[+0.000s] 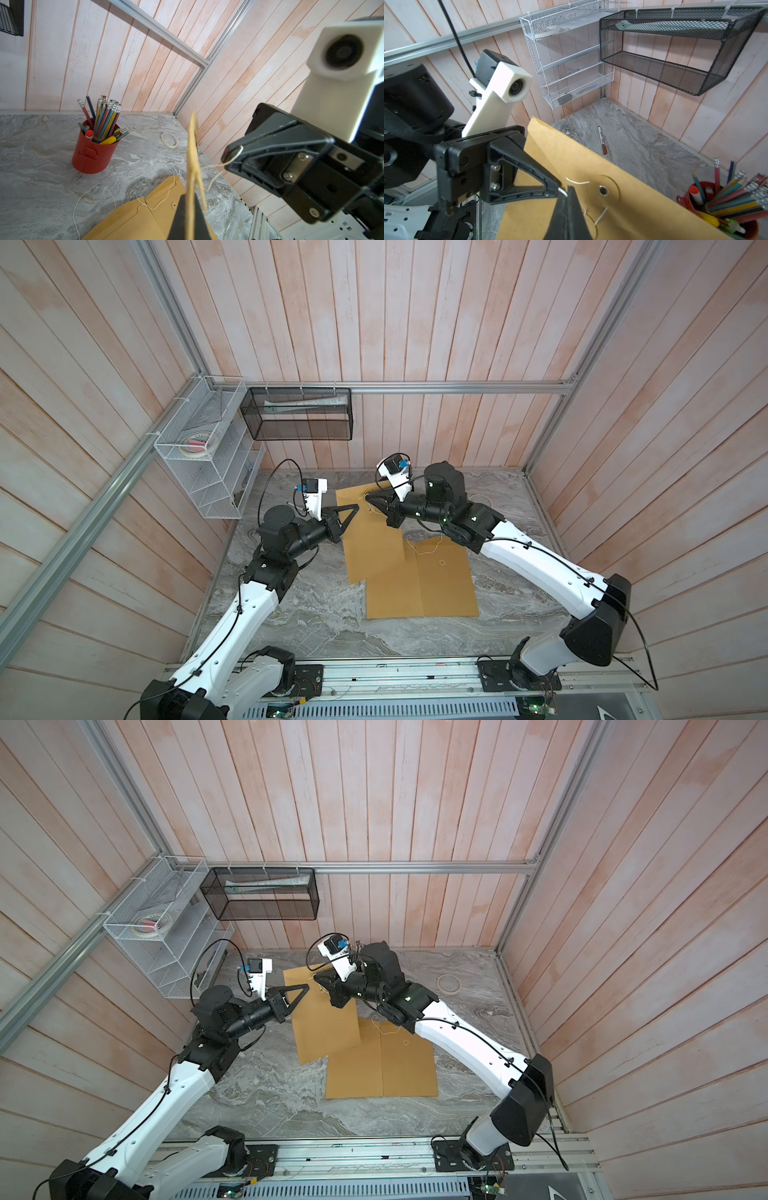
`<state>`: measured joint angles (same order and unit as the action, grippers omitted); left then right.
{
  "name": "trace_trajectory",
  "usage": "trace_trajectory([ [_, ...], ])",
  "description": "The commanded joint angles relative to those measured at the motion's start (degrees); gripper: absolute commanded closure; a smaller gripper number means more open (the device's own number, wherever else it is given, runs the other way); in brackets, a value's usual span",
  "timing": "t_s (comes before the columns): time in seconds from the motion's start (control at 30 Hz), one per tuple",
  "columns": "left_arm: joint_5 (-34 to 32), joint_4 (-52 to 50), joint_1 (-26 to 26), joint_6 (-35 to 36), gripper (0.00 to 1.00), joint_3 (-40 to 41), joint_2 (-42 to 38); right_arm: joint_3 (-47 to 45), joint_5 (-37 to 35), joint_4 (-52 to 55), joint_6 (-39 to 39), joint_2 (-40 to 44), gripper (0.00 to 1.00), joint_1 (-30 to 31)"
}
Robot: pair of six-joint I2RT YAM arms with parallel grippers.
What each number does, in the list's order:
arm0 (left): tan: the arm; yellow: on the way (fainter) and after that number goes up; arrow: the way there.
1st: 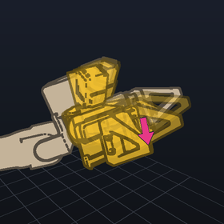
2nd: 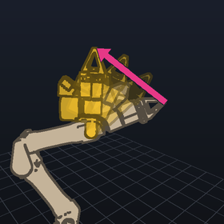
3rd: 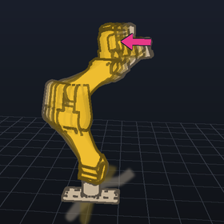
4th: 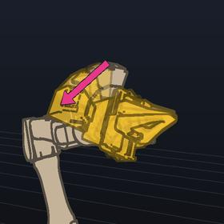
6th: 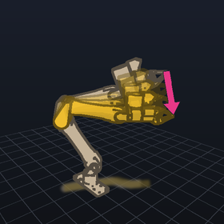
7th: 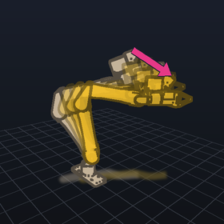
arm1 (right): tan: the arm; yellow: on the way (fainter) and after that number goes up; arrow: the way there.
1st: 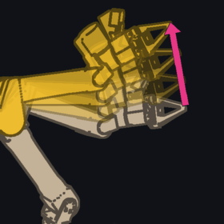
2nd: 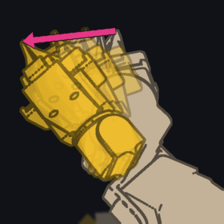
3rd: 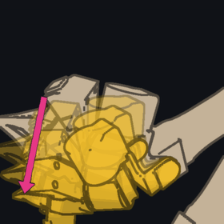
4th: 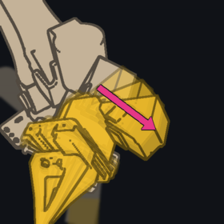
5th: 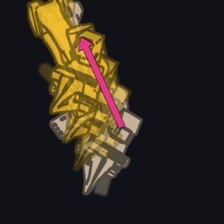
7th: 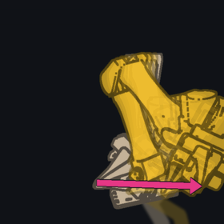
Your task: Open the file bag
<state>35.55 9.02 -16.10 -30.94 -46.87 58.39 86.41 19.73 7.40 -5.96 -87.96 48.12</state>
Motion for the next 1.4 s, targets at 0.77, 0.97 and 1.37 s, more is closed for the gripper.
trace_trajectory([
  [0.77,-3.71,19.94,1.51,-11.16,1.0,2.12,3.26,-5.76,2.0,-3.78,-4.05,0.61,1.0,1.8],
  [0.97,-4.44,20.14,2.54,-11.64,1.0,3.17,1.69,-7.72,1.04,-4.41,-4.77,1.71,1.0,1.76],
  [1.37,-4.17,21.63,4.93,-13.18,1.0,4.84,0.85,-10.23,-1.7,-2.65,-5.03,3.75,1.0,1.65],
])
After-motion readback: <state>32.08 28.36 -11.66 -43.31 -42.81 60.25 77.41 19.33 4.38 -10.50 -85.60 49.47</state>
